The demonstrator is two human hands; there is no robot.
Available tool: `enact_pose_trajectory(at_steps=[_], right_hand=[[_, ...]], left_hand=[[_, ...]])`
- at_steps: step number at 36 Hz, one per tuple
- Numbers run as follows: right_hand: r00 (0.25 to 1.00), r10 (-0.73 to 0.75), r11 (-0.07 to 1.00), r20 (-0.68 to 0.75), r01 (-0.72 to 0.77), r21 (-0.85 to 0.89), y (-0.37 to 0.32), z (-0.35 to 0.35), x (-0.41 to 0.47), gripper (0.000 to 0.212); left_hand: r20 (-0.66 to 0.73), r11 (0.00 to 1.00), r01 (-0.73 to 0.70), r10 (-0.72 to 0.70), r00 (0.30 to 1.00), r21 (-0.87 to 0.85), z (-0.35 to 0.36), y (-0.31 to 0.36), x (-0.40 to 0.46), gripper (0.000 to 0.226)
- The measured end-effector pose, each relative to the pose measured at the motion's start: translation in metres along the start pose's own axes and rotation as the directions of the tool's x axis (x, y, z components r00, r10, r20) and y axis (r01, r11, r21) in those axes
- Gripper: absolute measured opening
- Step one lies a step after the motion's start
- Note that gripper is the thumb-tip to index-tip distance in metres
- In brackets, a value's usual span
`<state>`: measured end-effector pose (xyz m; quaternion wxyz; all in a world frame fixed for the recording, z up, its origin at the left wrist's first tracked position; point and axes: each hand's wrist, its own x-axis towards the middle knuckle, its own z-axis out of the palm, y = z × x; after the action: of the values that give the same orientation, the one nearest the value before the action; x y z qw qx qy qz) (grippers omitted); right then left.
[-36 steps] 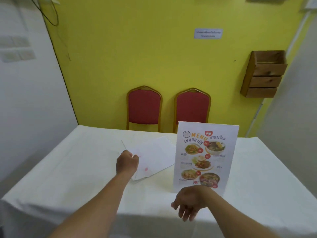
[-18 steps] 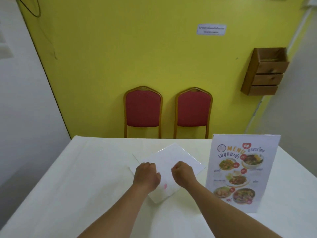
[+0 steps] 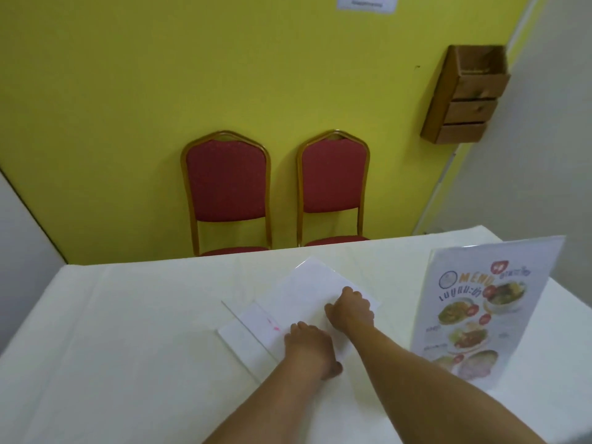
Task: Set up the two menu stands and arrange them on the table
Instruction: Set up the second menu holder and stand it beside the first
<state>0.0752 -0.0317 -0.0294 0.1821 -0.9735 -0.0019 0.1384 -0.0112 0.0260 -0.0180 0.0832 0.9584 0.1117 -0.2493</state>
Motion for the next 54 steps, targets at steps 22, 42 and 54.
enact_pose_trajectory(at_steps=[22, 42, 54], right_hand=[[0.989, 0.102, 0.968, -0.109, -0.124, -0.218, 0.009, 0.002, 0.028, 0.071], [0.97, 0.243, 0.97, 0.0, -0.243, 0.027, 0.0, -0.024, -0.015, 0.059], [0.995, 0.097, 0.975, -0.026, -0.09, 0.204, -0.035, -0.082, -0.056, 0.03]], left_hand=[[0.07, 0.999, 0.026, -0.027, 0.997, 0.02, 0.018, -0.01, 0.005, 0.07], [-0.141, 0.999, 0.034, -0.03, 0.99, 0.028, 0.044, -0.05, -0.039, 0.07], [-0.358, 0.983, 0.113, -0.157, 0.92, -0.142, 0.047, -0.058, -0.073, 0.069]])
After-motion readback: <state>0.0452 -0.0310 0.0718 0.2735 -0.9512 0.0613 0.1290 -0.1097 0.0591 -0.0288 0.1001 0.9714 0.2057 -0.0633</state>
